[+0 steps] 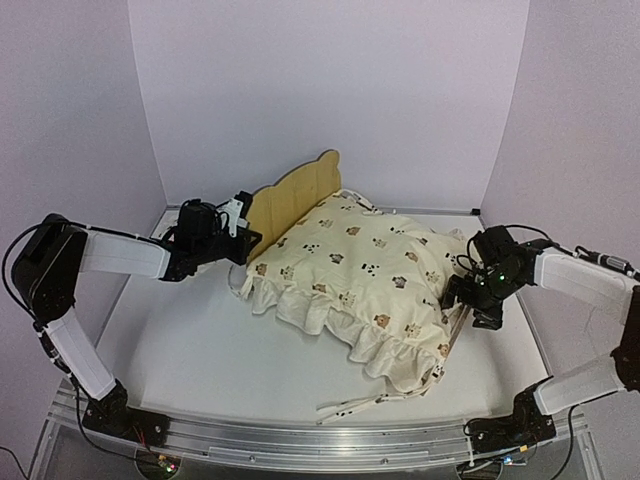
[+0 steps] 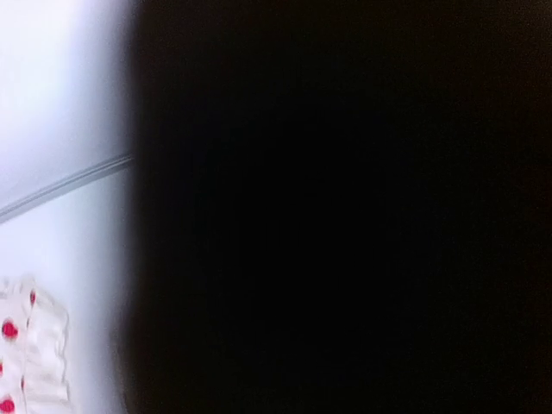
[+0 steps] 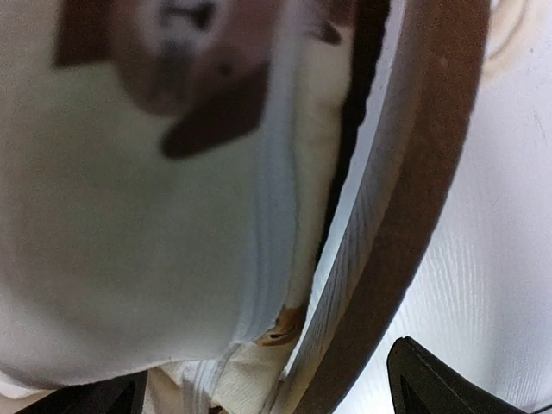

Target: Set up the pet bed

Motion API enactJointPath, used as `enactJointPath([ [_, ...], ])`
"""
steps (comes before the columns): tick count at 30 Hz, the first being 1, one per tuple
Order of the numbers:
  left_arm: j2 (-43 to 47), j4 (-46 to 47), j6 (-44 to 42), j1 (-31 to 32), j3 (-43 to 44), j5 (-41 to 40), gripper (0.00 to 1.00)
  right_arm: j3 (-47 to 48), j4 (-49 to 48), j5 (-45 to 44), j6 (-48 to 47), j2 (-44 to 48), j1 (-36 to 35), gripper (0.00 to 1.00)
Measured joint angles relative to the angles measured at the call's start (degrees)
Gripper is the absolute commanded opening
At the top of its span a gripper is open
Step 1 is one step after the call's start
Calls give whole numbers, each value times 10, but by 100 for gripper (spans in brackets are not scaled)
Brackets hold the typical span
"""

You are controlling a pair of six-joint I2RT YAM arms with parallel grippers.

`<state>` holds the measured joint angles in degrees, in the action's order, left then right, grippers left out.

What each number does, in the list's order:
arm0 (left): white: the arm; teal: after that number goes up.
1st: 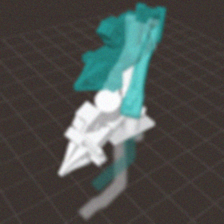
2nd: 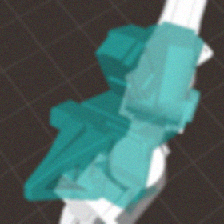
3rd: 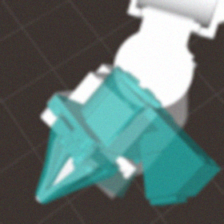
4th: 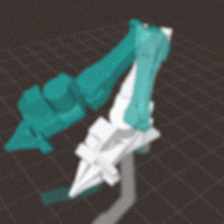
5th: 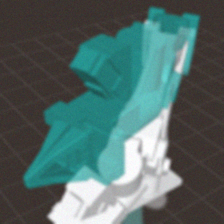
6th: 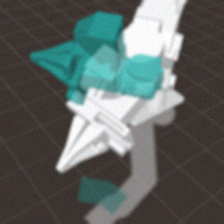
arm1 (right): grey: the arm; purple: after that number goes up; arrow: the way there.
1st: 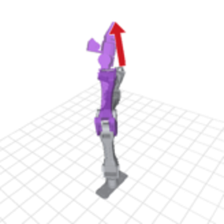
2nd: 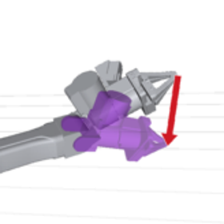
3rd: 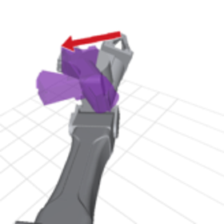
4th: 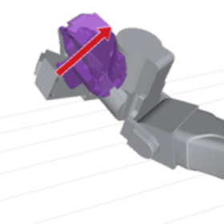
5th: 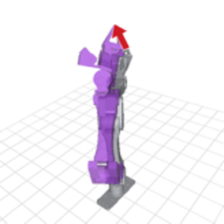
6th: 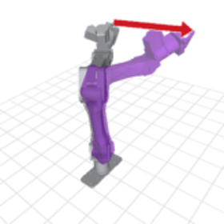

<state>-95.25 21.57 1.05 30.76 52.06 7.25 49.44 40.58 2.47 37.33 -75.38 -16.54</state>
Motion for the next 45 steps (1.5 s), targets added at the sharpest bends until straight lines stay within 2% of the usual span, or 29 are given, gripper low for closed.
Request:
enactJointPath([
  [9, 77, -27, 107, 103, -69, -144, 8, 74, -8, 25, -40, -96, 86, 98],
  [15, 112, -56, 161, 152, -91, -212, 9, 111, 2, 14, -77, -100, 97, 98],
  [23, 140, -73, 232, 215, -123, -306, 8, 212, 37, -24, -143, -101, 98, 98],
  [31, 119, -73, 264, 260, -115, -367, 7, 240, 87, -61, -189, -101, 98, 98],
  [38, 104, -113, 273, 274, -76, -393, 6, 279, 148, -72, -206, -82, 98, 98],
  [45, 95, -172, 276, 275, -25, -393, 6, 297, 154, 41, -194, -11, 79, 98],
])
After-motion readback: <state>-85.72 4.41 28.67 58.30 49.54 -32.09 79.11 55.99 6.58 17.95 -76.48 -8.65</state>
